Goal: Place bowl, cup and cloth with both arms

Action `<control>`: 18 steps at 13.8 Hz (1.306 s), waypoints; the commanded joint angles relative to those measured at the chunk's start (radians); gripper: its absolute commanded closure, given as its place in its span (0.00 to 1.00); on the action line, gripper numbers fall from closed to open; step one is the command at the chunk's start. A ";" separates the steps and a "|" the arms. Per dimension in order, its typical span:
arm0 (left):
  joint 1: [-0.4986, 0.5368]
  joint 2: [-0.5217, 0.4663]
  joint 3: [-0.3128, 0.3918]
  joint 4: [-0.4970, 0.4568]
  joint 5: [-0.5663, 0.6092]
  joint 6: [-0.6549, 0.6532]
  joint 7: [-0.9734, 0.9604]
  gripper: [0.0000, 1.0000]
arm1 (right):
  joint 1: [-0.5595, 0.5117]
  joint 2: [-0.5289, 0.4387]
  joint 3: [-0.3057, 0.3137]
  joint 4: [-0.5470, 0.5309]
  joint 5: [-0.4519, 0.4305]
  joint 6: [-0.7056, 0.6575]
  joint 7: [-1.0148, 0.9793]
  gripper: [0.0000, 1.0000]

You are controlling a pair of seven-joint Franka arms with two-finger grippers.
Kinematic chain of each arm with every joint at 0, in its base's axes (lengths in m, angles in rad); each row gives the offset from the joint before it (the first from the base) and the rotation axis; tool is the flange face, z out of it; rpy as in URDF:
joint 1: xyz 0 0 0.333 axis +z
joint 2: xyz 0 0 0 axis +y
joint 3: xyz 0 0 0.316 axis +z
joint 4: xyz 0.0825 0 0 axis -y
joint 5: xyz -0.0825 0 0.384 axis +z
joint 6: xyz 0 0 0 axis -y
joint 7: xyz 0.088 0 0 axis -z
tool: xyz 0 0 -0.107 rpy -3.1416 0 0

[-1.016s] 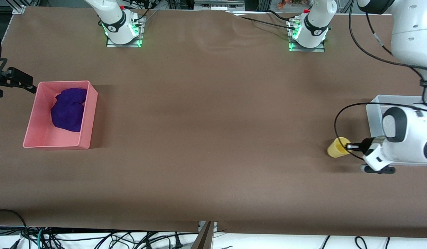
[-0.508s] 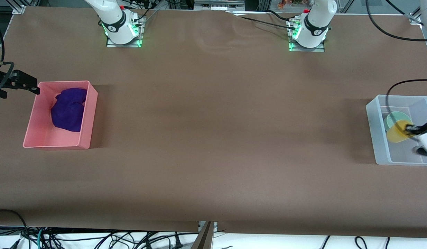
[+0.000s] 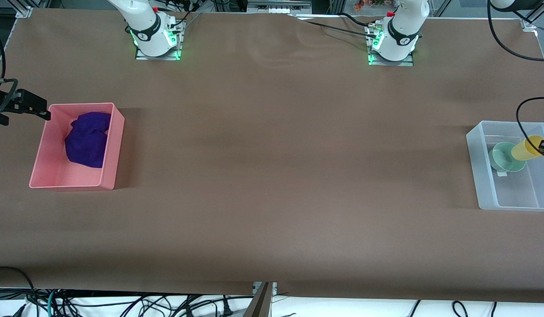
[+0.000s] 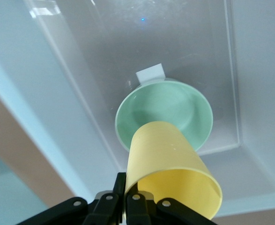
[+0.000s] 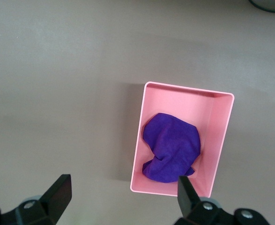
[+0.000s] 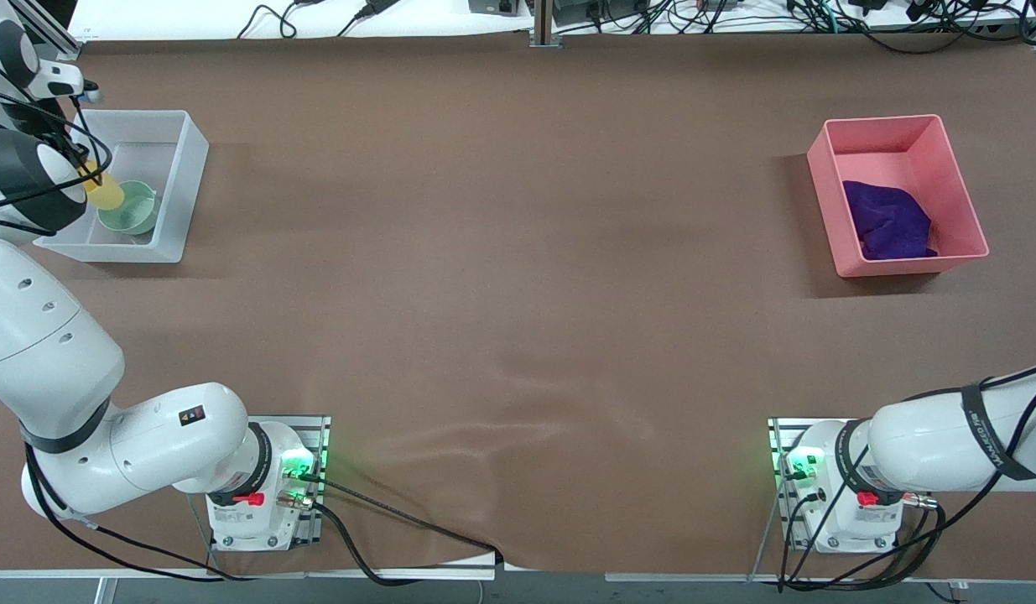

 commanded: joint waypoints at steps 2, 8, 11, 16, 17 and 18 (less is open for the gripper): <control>-0.002 -0.008 -0.006 0.005 -0.035 0.025 0.016 0.23 | -0.004 -0.010 0.003 -0.007 -0.010 -0.003 -0.010 0.00; -0.019 -0.175 -0.158 0.047 -0.103 -0.002 -0.019 0.00 | -0.006 -0.010 0.001 -0.007 -0.011 -0.004 -0.010 0.00; -0.025 -0.229 -0.306 0.090 -0.123 -0.097 -0.166 0.00 | -0.007 -0.010 0.000 -0.007 -0.005 -0.004 -0.010 0.00; -0.036 -0.287 -0.488 0.197 -0.124 -0.327 -0.438 0.00 | -0.009 -0.010 0.000 -0.007 -0.002 -0.004 -0.010 0.00; -0.090 -0.331 -0.479 0.180 -0.123 -0.328 -0.475 0.00 | -0.009 -0.008 0.000 -0.007 -0.002 -0.004 -0.010 0.00; -0.145 -0.376 -0.441 0.141 -0.120 -0.329 -0.522 0.00 | -0.009 -0.010 0.000 -0.007 -0.003 -0.004 -0.010 0.00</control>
